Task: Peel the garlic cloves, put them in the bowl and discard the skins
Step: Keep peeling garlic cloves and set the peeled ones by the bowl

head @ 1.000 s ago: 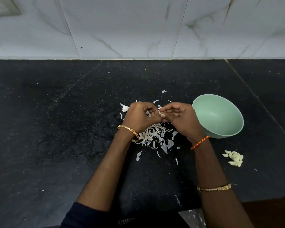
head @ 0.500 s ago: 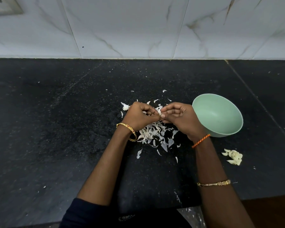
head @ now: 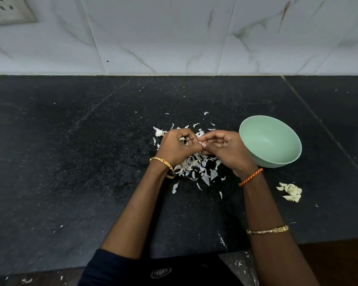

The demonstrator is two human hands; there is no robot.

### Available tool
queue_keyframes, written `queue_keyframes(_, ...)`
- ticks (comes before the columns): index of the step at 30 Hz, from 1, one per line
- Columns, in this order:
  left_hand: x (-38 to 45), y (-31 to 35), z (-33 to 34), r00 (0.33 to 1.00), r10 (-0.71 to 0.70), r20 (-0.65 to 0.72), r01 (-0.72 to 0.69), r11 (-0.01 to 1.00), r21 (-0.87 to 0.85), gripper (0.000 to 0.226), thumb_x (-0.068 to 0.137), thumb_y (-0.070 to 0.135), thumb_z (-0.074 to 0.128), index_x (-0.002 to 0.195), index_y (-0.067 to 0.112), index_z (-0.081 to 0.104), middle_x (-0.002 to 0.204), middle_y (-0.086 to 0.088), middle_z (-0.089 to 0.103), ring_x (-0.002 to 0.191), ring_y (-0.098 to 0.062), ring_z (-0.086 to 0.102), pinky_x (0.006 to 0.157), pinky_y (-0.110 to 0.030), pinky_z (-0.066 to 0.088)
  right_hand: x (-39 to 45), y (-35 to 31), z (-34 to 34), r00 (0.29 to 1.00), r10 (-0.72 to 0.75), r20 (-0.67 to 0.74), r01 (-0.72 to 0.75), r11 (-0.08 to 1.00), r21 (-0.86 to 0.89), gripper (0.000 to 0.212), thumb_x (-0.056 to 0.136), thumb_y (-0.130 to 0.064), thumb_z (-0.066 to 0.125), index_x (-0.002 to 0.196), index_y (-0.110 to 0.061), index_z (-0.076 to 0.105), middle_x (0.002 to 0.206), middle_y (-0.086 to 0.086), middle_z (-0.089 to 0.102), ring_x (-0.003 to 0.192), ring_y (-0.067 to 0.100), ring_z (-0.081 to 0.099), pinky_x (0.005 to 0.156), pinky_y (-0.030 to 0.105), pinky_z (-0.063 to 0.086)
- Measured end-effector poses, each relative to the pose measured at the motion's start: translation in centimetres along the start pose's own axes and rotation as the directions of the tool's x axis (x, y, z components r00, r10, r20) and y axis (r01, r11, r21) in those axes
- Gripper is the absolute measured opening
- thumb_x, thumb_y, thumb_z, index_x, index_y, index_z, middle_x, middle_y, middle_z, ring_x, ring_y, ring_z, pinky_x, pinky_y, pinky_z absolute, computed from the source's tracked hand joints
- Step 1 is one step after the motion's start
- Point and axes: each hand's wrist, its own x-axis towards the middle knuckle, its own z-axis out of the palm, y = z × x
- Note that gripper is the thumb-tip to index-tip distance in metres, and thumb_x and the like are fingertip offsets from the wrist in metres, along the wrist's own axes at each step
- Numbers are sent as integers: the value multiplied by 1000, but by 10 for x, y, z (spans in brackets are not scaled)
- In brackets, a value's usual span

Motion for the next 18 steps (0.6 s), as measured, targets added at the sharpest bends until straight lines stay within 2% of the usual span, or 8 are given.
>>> queue_keyframes(7, -11, 9, 4, 1000, -22, -2, 22, 995, -97, 11, 76, 5, 73, 70, 6, 64, 65, 4, 52, 40, 5, 41, 45, -6, 30, -13, 4, -1, 1000, 1, -18, 2, 986, 169, 18, 83, 9, 64, 87, -8, 69, 83, 3, 72, 79, 14, 69, 71, 25, 58)
queue_keyframes(11, -15, 11, 7, 999, 1, -36, -8, 981, -193, 11, 73, 16, 72, 68, 13, 64, 67, 4, 55, 58, -2, 49, 58, -15, 42, -16, 3, -2, 999, 24, -30, -16, 968, 251, 17, 82, 8, 64, 87, -8, 69, 84, 2, 72, 79, 12, 68, 68, 23, 56)
queue_keyframes(14, -18, 10, 7, 998, -3, -56, -8, 979, -203, 17, 78, 3, 71, 68, 15, 63, 68, 4, 56, 62, 1, 51, 63, -13, 43, -17, 3, -2, 999, 52, -11, -47, 956, 289, 16, 82, 6, 65, 87, -9, 70, 83, 3, 72, 78, 15, 67, 71, 24, 56)
queue_keyframes(18, -23, 15, 8, 997, -57, -54, 44, 976, -214, 16, 81, -3, 66, 72, 10, 63, 70, 2, 54, 42, 3, 39, 44, -9, 33, -17, -1, -2, 994, 106, 13, -104, 929, 356, 14, 83, 8, 63, 86, -4, 69, 83, 8, 72, 84, 18, 69, 78, 26, 57)
